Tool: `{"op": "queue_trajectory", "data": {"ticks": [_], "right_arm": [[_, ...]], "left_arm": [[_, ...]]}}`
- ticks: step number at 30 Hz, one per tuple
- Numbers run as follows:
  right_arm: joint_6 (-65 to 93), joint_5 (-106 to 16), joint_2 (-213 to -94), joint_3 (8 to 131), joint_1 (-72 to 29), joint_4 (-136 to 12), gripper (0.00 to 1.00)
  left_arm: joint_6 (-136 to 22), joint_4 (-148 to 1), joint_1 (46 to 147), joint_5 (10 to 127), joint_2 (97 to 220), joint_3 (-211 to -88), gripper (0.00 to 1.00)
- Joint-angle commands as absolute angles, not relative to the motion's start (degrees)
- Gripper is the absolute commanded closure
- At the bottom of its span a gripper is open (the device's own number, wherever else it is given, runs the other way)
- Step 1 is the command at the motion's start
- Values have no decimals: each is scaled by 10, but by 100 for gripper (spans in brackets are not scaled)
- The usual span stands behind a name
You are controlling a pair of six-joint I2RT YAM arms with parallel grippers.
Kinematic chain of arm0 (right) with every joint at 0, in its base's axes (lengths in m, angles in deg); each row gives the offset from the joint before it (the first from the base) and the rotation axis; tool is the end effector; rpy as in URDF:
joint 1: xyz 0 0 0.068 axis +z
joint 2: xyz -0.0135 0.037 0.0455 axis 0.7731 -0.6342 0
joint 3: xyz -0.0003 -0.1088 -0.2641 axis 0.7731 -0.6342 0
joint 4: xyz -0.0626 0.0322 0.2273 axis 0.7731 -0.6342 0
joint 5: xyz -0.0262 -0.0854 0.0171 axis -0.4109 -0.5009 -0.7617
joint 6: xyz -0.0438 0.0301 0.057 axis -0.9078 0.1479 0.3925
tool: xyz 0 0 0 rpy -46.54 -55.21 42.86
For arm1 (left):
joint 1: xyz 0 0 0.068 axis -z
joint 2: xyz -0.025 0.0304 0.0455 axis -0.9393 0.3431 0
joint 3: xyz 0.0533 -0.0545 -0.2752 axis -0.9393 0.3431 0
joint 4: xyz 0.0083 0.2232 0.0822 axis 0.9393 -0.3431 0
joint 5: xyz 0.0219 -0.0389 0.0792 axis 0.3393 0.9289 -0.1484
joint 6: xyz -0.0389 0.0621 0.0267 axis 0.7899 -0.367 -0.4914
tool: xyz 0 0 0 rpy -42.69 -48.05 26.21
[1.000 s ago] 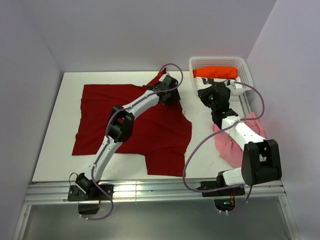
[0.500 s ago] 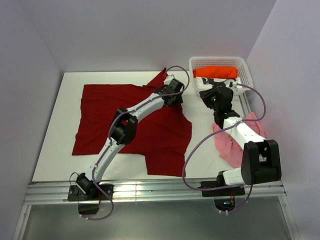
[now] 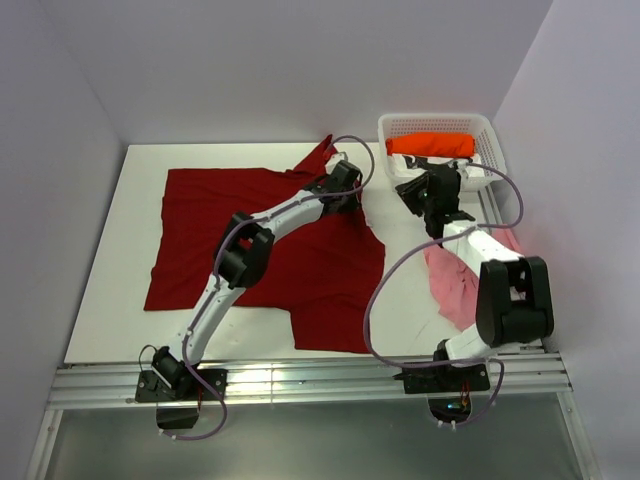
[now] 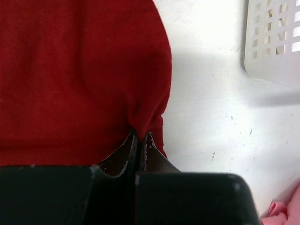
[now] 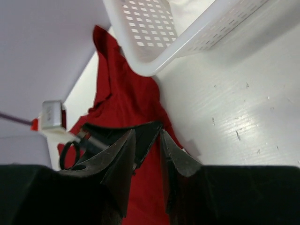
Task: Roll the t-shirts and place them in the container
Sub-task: Flatten the tshirt
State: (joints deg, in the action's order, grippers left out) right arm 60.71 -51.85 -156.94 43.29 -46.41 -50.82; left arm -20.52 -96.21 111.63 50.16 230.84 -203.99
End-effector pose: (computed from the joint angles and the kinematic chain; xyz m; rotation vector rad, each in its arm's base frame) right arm 0.3349 0.0258 0.2528 0.8504 1.8832 0.6497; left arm 0.4448 -0.3806 0.1464 -0.2211 2.3494 -0.6000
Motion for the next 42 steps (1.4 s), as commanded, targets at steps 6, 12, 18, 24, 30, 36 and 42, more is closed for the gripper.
{"op": "queue_trajectory", "data": {"ticks": [6, 12, 18, 24, 30, 36, 42], "right_arm": [[576, -490, -1663, 518, -453, -562, 66], [558, -501, -1670, 534, -446, -575, 67], [557, -496, -1679, 538, -443, -578, 67], [552, -492, -1683, 543, -443, -582, 66], [550, -489, -1688, 548, -442, -588, 66], [549, -489, -1690, 550, -442, -590, 66], [542, -489, -1706, 565, -440, -601, 69]], "left_arm": [[-182, -789, 1090, 598, 2216, -1886, 100], [-140, -666, 1074, 677, 2191, -1801, 100], [-115, -576, 1070, 710, 2166, -1761, 100], [-78, -557, 1063, 746, 2205, -1787, 98], [-110, -664, 1068, 752, 2254, -1891, 47], [-142, -701, 1070, 722, 2234, -1894, 34], [-168, -755, 1054, 696, 2230, -1927, 36]]}}
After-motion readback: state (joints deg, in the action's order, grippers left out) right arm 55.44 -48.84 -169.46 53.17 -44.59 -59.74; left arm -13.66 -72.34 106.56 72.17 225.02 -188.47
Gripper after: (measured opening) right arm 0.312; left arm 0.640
